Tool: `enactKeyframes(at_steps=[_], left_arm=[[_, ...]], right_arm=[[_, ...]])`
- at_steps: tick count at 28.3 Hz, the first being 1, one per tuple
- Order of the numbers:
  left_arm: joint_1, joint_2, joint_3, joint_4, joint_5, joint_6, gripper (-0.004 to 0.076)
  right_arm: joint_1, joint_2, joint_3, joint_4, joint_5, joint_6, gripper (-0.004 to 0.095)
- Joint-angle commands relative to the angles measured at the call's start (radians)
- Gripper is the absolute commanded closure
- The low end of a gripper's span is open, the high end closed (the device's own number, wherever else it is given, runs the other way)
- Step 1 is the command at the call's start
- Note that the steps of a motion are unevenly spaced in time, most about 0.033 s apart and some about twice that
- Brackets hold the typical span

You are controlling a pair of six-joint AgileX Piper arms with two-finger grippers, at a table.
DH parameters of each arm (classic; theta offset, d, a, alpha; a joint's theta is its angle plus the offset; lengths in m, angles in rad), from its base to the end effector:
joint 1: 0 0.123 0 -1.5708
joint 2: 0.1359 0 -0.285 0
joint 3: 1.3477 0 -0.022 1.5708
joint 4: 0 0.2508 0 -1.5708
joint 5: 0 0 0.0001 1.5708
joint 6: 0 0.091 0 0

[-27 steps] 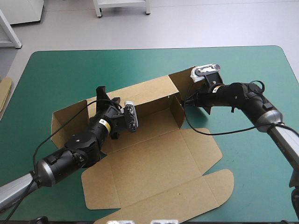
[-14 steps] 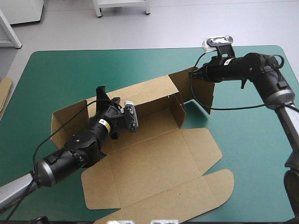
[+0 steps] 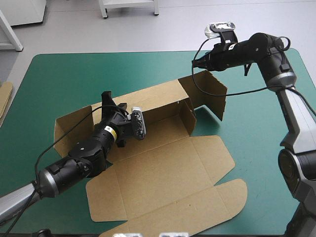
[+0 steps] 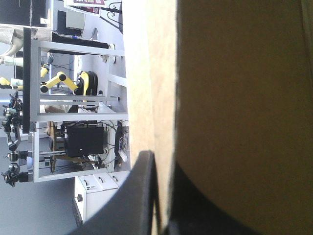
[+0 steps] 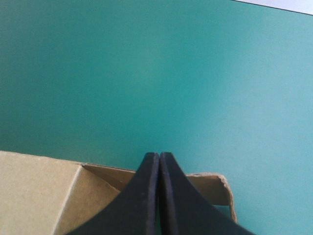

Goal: Fold the box

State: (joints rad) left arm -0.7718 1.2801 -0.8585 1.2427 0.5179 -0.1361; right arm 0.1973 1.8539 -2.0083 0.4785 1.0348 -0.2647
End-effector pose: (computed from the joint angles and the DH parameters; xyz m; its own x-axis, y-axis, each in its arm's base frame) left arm 0.2233 -0.1577 0.3034 0.1104 0.9687 -0.2224 0.4667 0.1470 0.8721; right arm 0.4007 0.1169 0.4083 -0.6581 -0.1369 -0.7403 -0.4706 0.8424 0.2625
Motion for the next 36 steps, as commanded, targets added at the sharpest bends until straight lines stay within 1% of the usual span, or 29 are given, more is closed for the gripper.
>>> enactKeyframes(at_steps=[1,4,8,11,14,18,27,36], left_arm=[[-0.001,-0.012,-0.007,-0.060,0.092,-0.027,0.0732],[-0.001,-0.012,-0.007,-0.060,0.092,-0.027,0.0732],[-0.001,-0.012,-0.007,-0.060,0.092,-0.027,0.0732],[-0.001,-0.012,-0.007,-0.060,0.092,-0.027,0.0732],[-0.001,-0.012,-0.007,-0.060,0.092,-0.027,0.0732],[-0.001,-0.012,-0.007,-0.060,0.092,-0.027,0.0732],[-0.001,-0.012,-0.007,-0.060,0.092,-0.027,0.0732],[-0.001,-0.012,-0.007,-0.060,0.086,-0.029,0.0732]], right_arm=[[-0.007,0.001,-0.127,0.034,-0.003,0.017,0.0912],[-0.022,0.051,-0.198,0.074,0.029,0.022,0.0912],[-0.077,0.126,-0.275,0.212,0.068,0.022,0.0912],[-0.127,0.178,-0.311,0.288,0.109,0.022,0.0912],[-0.169,0.216,-0.315,0.356,0.132,0.001,0.0912],[-0.216,0.262,-0.315,0.507,0.169,-0.046,0.0912],[-0.230,0.316,-0.315,0.520,0.210,-0.063,0.0912],[-0.222,0.331,-0.315,0.544,0.211,-0.063,0.0912]])
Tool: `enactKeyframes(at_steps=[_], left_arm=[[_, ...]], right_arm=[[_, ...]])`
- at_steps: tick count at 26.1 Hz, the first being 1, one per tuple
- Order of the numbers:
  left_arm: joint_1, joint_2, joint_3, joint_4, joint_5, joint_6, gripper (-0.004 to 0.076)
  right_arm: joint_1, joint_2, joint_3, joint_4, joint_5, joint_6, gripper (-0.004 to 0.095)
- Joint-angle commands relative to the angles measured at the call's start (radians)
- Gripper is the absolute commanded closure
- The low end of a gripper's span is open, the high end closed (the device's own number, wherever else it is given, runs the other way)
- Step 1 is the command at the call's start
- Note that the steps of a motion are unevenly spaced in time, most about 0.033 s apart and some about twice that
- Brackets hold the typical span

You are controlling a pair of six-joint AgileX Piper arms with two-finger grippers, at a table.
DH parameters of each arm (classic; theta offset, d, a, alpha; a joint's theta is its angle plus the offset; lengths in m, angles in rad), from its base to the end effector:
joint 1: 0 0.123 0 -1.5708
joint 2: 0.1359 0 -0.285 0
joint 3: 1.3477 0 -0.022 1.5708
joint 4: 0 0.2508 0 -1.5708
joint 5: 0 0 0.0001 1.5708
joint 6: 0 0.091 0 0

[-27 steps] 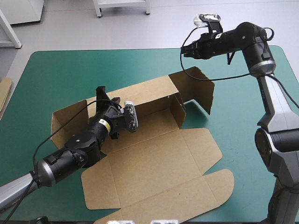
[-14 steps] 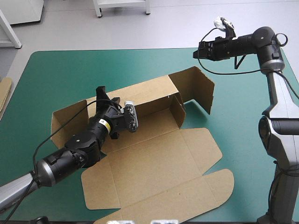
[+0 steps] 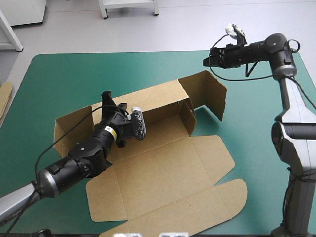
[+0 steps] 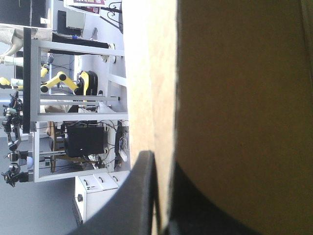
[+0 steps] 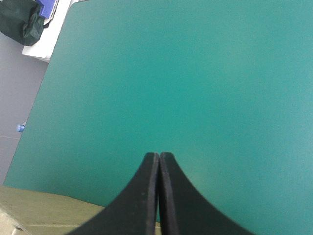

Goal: Fold the box

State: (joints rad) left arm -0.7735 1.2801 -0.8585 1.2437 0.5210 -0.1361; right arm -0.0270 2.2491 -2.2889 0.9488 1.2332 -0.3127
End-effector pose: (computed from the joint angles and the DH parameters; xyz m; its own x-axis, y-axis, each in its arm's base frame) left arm 0.2231 -0.1578 0.3034 0.1098 0.9692 -0.2203 0.4660 0.1456 0.8727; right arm 0.4911 0.0566 0.3264 -0.8333 0.0994 -0.5439 -0.3610 0.6472 0.6714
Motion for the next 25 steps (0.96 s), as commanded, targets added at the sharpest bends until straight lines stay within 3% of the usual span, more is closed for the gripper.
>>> enactKeyframes(at_steps=[1,14,25], left_arm=[[0.001,-0.012,-0.007,-0.061,0.083,-0.031,0.0732],[0.001,-0.012,-0.007,-0.061,0.084,-0.038,0.0732],[0.001,-0.012,-0.007,-0.061,0.065,-0.055,0.0732]], right_arm=[[0.008,-0.064,-0.035,0.078,0.013,-0.015,0.0912],[0.067,-0.107,0.074,-0.058,0.013,0.024,0.0912],[0.067,-0.225,0.239,-0.080,0.013,-0.038,0.0912]])
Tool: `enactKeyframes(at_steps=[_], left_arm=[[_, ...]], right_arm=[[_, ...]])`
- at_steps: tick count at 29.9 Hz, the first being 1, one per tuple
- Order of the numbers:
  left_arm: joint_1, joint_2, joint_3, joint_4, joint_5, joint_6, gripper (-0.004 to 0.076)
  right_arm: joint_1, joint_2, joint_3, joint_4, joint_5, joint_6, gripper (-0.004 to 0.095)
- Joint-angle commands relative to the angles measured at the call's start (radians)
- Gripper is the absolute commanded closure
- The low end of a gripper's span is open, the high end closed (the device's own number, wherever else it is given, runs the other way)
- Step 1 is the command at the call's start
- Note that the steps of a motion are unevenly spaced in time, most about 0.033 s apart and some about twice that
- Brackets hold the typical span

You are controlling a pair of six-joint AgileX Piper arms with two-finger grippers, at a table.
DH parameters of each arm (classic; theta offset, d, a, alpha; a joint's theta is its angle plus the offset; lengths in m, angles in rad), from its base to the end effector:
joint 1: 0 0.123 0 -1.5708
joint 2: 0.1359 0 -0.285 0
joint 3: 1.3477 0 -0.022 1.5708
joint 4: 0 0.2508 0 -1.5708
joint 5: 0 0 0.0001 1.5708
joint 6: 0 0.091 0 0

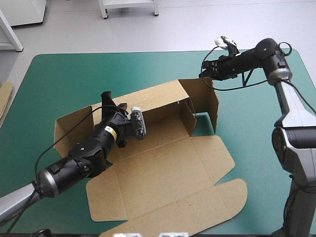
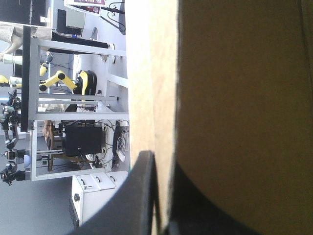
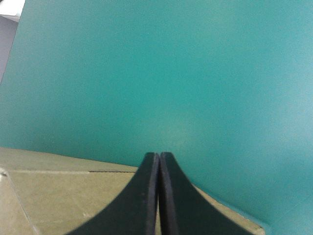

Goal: Fold the box

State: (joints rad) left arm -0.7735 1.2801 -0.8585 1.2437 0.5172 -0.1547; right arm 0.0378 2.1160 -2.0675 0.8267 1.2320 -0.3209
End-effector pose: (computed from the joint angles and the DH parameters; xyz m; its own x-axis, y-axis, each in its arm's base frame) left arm 0.2231 -0.1582 0.3034 0.1044 0.9656 -0.2381 0.4685 0.1635 0.8682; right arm 0.4589 0.0806 0.3192 -0.8772 -0.0148 -0.4800 -0.3485 0.7072 0.6152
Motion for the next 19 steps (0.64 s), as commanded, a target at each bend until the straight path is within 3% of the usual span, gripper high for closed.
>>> enactKeyframes(at_steps=[1,11,19], left_arm=[[0.001,-0.012,-0.007,-0.061,0.069,-0.037,0.0732],[0.001,-0.012,-0.007,-0.061,0.067,-0.041,0.0732],[0.001,-0.012,-0.007,-0.061,0.066,-0.041,0.0732]], right_arm=[[0.002,-0.103,0.037,0.042,0.015,-0.036,0.0912],[0.002,-0.191,0.208,0.045,0.015,-0.189,0.0912],[0.001,-0.276,0.361,0.133,0.008,-0.378,0.0912]])
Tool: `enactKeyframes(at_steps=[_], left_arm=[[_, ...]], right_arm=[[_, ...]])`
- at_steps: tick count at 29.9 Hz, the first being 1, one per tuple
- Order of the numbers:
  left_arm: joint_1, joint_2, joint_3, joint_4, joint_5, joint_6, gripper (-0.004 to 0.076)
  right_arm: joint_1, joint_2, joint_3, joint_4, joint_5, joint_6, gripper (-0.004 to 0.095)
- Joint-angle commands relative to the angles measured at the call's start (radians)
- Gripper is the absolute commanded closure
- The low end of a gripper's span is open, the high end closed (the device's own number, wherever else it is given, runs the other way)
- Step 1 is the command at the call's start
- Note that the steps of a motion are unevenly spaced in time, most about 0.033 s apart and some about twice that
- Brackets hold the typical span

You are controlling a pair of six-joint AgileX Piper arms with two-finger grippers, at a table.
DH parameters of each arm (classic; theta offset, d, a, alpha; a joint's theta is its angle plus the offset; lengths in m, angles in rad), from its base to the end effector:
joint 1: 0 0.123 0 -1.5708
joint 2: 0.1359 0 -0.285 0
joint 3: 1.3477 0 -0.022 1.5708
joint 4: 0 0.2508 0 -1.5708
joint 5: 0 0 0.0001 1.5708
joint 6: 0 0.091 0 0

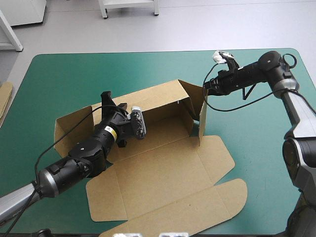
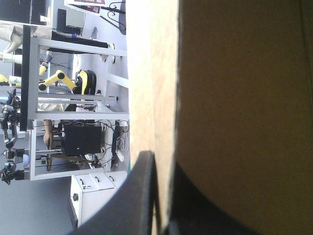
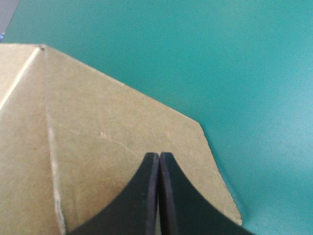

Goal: Fold the box

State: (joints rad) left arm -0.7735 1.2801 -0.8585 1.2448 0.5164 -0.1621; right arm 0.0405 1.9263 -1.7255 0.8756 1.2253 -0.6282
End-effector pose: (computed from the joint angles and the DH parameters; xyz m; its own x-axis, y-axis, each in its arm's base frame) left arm 0.2231 -0.1582 0.3035 0.1021 0.9644 -0.2441 0.4688 0.1698 0.8668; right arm 0.4075 0.0823 0.3097 -0.8200 -0.1994 -0.5365 -0.5202 0.6506 0.5533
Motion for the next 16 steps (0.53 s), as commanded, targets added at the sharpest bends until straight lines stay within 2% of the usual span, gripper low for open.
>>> enactKeyframes(at_steps=[1,5,10,16], left_arm=[[0.001,-0.012,-0.007,-0.062,0.066,-0.033,0.0732],[0.001,-0.012,-0.007,-0.062,0.066,-0.034,0.0732],[0.001,-0.012,-0.007,-0.062,0.066,-0.035,0.0732],[0.001,-0.012,-0.007,-0.062,0.061,-0.037,0.0732]], right_arm=[[-0.002,-0.096,0.040,0.092,0.005,-0.087,0.0912],[-0.002,-0.137,0.127,0.132,-0.023,-0.174,0.0911],[-0.002,-0.211,0.266,0.142,-0.133,-0.271,0.0911],[-0.002,-0.282,0.403,0.256,-0.215,-0.454,0.0911]])
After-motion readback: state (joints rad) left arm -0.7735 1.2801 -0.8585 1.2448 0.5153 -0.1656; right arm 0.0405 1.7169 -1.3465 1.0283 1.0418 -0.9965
